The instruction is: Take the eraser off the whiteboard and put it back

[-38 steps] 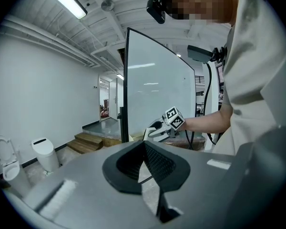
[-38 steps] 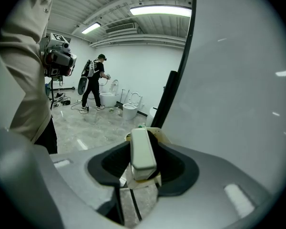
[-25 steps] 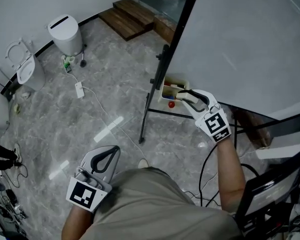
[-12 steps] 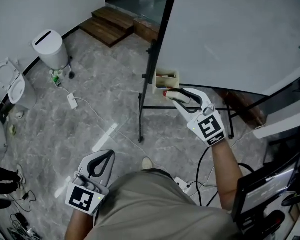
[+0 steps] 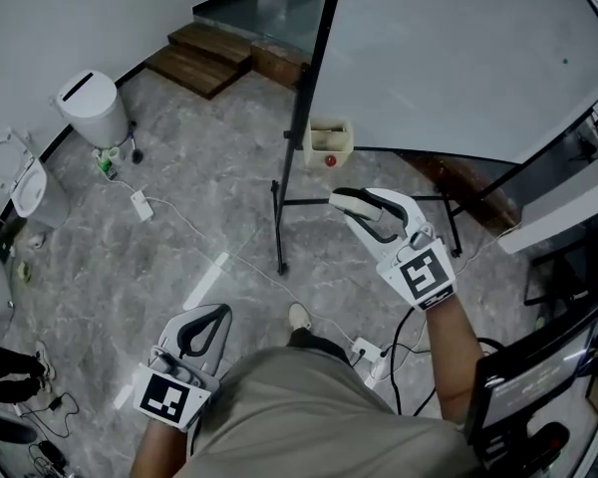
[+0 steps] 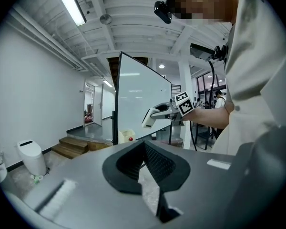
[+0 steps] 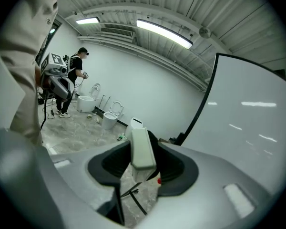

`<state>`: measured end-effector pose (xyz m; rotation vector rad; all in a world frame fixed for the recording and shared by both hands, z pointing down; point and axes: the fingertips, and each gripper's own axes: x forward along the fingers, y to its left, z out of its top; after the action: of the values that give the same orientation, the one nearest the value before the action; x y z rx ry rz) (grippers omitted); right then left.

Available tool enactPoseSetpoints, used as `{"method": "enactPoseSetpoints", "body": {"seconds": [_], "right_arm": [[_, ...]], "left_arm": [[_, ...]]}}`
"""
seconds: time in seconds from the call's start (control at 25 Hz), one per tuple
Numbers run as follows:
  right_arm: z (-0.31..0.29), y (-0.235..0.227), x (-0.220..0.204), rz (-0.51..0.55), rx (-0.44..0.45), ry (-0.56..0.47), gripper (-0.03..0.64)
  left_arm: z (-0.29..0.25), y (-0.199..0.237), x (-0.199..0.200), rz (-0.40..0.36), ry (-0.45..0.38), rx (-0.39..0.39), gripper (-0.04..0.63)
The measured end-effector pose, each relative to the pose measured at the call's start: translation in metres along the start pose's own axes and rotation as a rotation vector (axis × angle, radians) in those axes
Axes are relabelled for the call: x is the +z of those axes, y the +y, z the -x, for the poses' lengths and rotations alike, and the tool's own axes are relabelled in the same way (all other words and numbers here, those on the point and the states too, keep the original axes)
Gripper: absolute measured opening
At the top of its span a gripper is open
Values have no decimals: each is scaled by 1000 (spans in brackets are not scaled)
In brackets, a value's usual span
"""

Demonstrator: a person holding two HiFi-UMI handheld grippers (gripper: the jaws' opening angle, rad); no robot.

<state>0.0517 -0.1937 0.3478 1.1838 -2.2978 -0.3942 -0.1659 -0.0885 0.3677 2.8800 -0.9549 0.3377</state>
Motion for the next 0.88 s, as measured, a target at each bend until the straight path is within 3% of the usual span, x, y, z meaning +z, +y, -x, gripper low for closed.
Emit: {"method": "enactPoseSetpoints", "body": {"seconds": [0.44, 0.88], "right_arm": [[55, 82, 57, 67, -5, -26, 167], [93, 123, 88, 90, -3, -35, 167]], "left_arm": [[58, -31, -33, 26, 1, -33, 6], [85, -50, -38, 10, -8, -59, 6]]}}
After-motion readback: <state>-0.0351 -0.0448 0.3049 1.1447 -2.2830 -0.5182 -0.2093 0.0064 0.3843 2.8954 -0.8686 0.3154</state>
